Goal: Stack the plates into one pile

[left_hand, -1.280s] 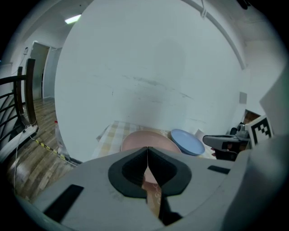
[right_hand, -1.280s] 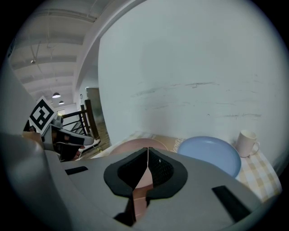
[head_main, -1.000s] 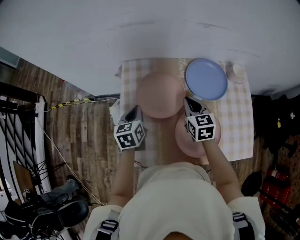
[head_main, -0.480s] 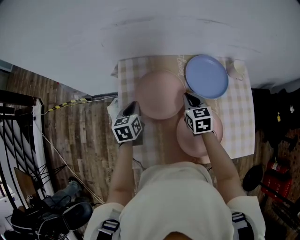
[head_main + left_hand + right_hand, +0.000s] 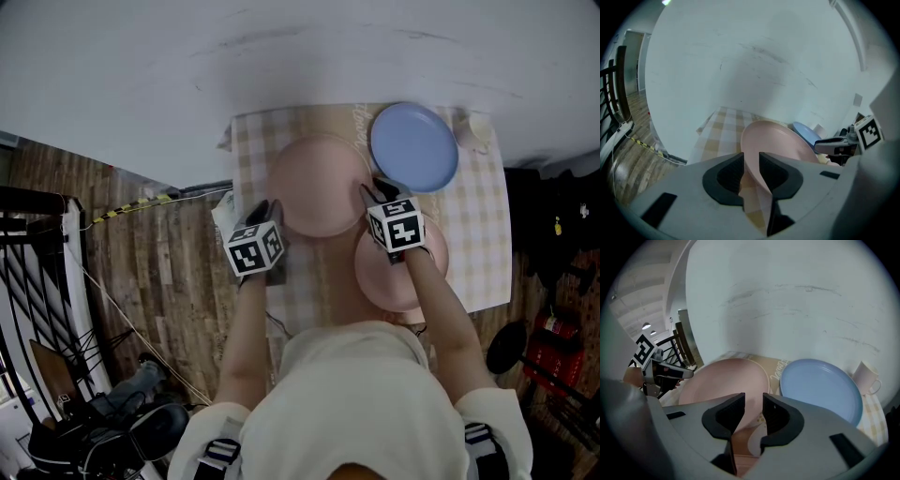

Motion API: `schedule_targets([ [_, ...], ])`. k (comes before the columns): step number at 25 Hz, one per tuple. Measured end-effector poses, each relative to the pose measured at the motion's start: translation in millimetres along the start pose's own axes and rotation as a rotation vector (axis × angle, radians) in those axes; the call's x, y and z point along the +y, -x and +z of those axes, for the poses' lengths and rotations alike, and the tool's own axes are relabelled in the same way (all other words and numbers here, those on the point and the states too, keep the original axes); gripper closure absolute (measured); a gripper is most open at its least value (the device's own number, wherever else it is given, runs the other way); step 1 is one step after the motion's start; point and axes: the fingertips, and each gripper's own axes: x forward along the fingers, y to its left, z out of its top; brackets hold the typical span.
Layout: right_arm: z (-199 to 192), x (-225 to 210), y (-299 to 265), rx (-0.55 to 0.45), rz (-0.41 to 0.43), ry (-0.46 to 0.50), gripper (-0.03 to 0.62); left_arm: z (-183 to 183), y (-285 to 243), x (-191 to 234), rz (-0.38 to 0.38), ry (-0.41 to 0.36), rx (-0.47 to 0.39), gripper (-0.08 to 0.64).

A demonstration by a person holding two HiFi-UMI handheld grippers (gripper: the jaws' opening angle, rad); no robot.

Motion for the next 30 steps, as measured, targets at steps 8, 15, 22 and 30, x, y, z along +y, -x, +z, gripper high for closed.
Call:
schedule_targets([
  [8,-11,-11,-18,0.081,-0.025,0.025,0.477,-9,-17,6,0.019,0.007,0.035,0.443],
  [15,-15,-17,-27,0.13,-0.035,0.028,0.477,-11,-28,9,0.027,0.028,0.044,0.44],
  [22,-20,-19,-35,0.176,-0.035,0.035,0.482,-11,-28,11,0.035,0.02,0.038,0.459],
  [30,-20,-17,-37,0.173,-0.034,0.051,0.511,-10,-24,9,0.037,-0.021,0.03,0.486],
])
